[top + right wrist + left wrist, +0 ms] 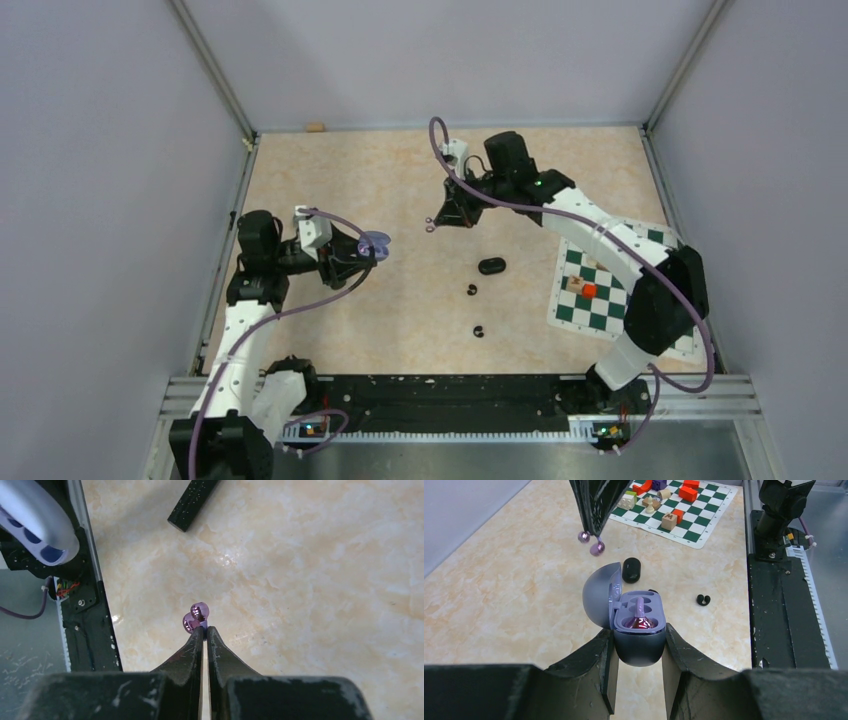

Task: Insert the wireless bluetooth earbuds into the charging case
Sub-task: Pick up the earbud from the center of the board, then place the earbud in the charging case.

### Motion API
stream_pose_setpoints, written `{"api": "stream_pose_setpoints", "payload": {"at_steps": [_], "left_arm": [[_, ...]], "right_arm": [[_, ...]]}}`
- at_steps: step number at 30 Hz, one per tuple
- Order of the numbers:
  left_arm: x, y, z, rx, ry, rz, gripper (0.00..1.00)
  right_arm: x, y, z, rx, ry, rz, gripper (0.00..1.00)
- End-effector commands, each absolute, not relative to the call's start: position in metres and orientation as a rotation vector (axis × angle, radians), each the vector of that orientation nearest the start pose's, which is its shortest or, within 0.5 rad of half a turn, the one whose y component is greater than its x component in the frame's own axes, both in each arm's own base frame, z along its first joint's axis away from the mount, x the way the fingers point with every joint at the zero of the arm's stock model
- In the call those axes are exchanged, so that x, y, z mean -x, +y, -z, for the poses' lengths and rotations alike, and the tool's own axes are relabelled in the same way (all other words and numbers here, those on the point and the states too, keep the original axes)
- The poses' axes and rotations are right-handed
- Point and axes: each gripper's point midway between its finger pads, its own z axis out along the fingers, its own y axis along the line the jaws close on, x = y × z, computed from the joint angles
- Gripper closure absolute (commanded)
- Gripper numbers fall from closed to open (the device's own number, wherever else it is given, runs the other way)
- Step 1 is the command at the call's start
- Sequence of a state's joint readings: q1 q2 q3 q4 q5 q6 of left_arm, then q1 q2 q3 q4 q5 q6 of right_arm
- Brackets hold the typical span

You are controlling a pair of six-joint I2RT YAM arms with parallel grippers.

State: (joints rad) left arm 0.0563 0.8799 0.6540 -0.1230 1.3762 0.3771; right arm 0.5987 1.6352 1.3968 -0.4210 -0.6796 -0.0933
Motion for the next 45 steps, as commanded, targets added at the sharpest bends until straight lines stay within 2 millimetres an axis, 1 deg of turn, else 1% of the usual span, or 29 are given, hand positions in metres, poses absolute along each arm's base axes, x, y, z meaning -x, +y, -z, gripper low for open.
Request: {"api": "stream_pose_setpoints", "payload": {"at_steps": [1, 5, 9, 13, 16, 20, 24, 29, 34, 41, 45], "left_arm": [[-0.213, -0.16, -0.247, -1.119, 1.302, 0.986, 1.0], [-0.213, -0.16, -0.248, -1.12, 1.3, 0.986, 1.0], [-0.213, -0.161, -0.248, -1.117, 1.303, 0.988, 1.0], [-0.213, -0.161, -0.248, -1.115, 1.304, 0.992, 1.0], [-0.214, -0.161, -0.246, -1.108, 1.309, 0.997, 1.0], [-0.216, -0.162, -0.245, -1.106, 1.313, 0.996, 1.0], [-0.216, -0.162, -0.245, -1.105, 1.315, 0.992, 1.0], [-0.216, -0.162, -0.244, -1.103, 1.316, 0.992, 1.0], [-0.217, -0.161, -0.245, -1.101, 1.317, 0.99, 1.0], [-0.216, -0.161, -0.245, -1.1, 1.319, 0.993, 1.0], [-0.217, -0.161, -0.243, -1.099, 1.322, 0.996, 1.0]], "right_arm": [[-0.299, 0.326, -0.291, 1.16, 1.715, -0.939, 1.0], [-0.302, 0.324, -0.326, 1.163, 1.617, -0.888, 1.0], [-0.3, 0.324, -0.35, 1.171, 1.543, -0.873, 1.0], [-0.293, 0.328, -0.357, 1.211, 1.489, -0.845, 1.0], [-0.284, 0.335, -0.354, 1.272, 1.45, -0.774, 1.0], [-0.264, 0.349, -0.348, 1.371, 1.392, -0.686, 1.0], [-0.249, 0.359, -0.339, 1.426, 1.364, -0.652, 1.0], [-0.237, 0.363, -0.328, 1.444, 1.347, -0.626, 1.0], [-0.218, 0.366, -0.317, 1.492, 1.321, -0.608, 1.0], [-0.206, 0.378, -0.309, 1.527, 1.319, -0.561, 1.0], [-0.205, 0.384, -0.302, 1.534, 1.335, -0.532, 1.0]]}}
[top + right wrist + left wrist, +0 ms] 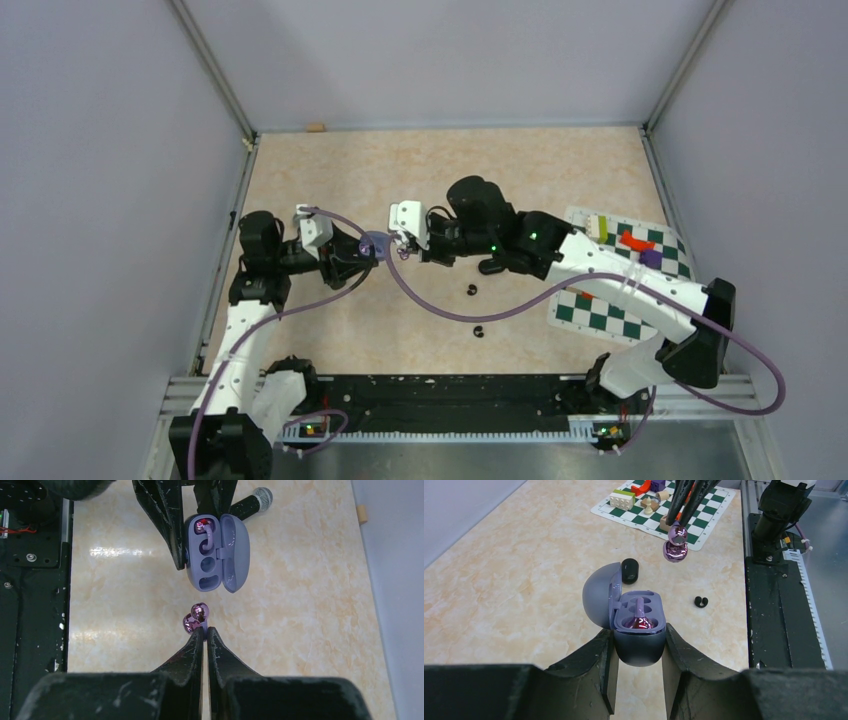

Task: Insert the wireless bluetooth earbuds into the charging case
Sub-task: Place the earbud in the charging case.

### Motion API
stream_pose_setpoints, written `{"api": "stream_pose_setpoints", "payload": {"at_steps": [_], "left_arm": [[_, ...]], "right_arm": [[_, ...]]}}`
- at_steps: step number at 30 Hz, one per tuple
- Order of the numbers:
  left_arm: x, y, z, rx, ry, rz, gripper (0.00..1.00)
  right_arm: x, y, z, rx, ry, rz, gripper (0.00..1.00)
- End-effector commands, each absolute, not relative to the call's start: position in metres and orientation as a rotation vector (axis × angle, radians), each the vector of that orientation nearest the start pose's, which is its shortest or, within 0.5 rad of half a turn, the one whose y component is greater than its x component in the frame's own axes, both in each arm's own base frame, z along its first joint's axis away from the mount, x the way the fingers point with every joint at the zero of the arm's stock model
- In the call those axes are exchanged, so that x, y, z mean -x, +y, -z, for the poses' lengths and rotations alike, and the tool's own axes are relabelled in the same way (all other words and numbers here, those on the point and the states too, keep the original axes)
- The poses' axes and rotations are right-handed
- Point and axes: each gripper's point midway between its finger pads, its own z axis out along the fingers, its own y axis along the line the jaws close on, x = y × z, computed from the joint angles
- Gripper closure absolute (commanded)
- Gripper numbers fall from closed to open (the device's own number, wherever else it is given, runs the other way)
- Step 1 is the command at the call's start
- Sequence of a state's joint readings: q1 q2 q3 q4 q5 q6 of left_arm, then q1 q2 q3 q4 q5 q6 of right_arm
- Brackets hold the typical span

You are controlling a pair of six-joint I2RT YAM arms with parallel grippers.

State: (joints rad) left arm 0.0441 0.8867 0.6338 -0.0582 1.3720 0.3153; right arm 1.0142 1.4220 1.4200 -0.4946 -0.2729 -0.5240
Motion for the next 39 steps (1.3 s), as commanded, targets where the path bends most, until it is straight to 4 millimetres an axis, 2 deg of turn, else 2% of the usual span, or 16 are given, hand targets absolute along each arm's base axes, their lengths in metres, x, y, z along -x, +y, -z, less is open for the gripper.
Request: {"api": "stream_pose_setpoints", "payload": {"at_steps": [1, 9, 22, 39], "left_arm": [[-0.217, -0.162, -0.243, -1.099, 1.322, 0.997, 1.0], [-0.218, -0.164, -0.24, -1.097, 1.332, 1.008, 1.0], [-0.215, -0.178, -0.231, -1.123, 1.332, 1.057, 1.0], [-0.214, -0.179, -0.229, -1.13, 1.327, 1.048, 1.0]], "right_arm": [[-0.205, 0.384, -0.303, 1.528, 1.337, -0.535, 1.0], [-0.205, 0.391, -0.305, 1.481, 1.349, -0.52, 1.0], [-0.204, 0.399, -0.284, 1.514, 1.371, -0.48, 1.0], [-0.206, 0.401, -0.267, 1.556, 1.382, -0.433, 1.0]]}}
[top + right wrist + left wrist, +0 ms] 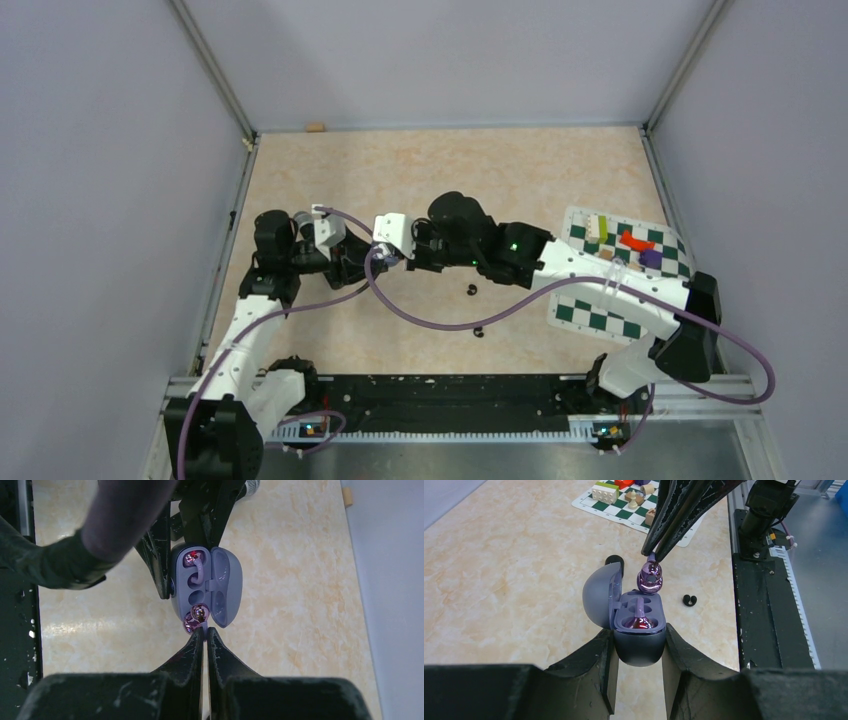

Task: Insert the wireless bluetooth earbuds into the charging case
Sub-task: Place the earbud in the charging case.

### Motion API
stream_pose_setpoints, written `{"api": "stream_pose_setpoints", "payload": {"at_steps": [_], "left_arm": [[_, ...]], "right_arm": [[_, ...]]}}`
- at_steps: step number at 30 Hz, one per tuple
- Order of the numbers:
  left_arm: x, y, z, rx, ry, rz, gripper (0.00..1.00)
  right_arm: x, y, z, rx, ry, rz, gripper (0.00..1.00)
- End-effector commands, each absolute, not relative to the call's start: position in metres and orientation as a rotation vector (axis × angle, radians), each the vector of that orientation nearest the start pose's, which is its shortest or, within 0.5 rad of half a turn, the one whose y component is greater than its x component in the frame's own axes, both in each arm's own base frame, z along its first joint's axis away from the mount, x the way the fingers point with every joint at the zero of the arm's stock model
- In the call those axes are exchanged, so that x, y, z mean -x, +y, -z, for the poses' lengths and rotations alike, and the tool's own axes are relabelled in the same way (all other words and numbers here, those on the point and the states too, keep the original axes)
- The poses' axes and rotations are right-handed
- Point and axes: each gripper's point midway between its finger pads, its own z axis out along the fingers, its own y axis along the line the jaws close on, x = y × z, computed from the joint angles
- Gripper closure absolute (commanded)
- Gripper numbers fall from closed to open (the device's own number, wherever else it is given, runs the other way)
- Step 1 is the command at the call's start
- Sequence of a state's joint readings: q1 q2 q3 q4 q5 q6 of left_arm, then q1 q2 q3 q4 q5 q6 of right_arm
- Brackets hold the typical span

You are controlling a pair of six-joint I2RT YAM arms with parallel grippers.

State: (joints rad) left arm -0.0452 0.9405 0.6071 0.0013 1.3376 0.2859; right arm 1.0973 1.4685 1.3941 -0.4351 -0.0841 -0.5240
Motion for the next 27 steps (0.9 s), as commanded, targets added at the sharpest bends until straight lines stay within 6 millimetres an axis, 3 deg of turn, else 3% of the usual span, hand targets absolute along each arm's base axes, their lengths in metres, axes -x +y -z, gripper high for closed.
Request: {"api": "stream_pose_setpoints", "payload": {"at_steps": [1, 27], "left_arm": [[-0.214, -0.179, -0.229, -1.13, 1.328, 1.046, 1.0], [-0.213, -0.179, -0.229, -1.132, 1.323, 1.042, 1.0]], "right_arm": [[-0.206, 0.401, -0.267, 1.558, 1.382, -0.432, 1.0], [-0.202, 0.408, -0.256, 1.577, 1.382, -0.424, 1.0]]}}
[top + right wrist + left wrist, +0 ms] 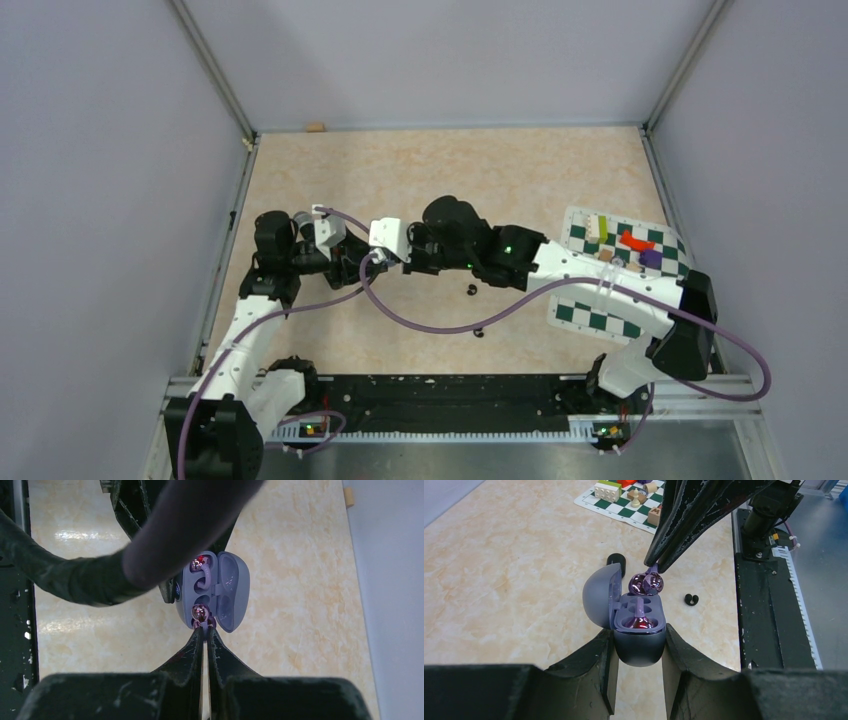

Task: Insert the wireless bluetooth earbuds into the charging case
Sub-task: Place the earbud in the charging case.

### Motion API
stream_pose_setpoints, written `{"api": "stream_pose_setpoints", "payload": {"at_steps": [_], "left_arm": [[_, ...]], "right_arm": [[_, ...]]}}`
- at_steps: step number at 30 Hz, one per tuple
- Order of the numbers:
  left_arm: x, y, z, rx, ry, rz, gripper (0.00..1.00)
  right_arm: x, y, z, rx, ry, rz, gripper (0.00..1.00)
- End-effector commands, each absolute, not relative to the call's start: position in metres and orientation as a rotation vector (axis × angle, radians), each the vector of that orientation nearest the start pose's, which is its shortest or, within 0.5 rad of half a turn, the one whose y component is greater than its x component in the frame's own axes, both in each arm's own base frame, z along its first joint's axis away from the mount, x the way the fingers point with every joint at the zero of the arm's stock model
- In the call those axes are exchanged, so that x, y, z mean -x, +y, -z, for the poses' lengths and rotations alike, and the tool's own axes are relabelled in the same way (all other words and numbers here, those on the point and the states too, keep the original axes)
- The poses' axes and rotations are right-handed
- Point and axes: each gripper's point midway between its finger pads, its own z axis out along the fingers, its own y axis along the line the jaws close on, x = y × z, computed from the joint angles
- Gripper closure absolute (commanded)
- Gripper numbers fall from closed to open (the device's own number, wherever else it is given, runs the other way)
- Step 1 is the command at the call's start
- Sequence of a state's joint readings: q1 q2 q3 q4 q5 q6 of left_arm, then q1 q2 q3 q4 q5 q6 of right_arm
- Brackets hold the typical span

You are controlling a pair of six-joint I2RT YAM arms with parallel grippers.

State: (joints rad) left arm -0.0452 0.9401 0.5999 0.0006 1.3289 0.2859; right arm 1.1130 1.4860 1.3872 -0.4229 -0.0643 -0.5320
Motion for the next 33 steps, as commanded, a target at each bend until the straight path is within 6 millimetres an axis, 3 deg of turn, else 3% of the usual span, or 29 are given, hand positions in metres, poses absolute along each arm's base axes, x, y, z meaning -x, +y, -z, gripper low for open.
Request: {"api": "stream_pose_setpoints", "payload": {"at_steps": [1, 33], "left_arm": [[-0.213, -0.179, -0.229, -1.132, 1.323, 1.041, 1.0], [-0.213, -0.179, -0.23, -1.135, 1.318, 1.039, 1.0]], "right_arm": [[-0.202, 0.408, -0.256, 1.578, 1.383, -0.42, 1.0], [-0.205, 0.408, -0.237, 1.64, 1.371, -0.281, 1.0]]}}
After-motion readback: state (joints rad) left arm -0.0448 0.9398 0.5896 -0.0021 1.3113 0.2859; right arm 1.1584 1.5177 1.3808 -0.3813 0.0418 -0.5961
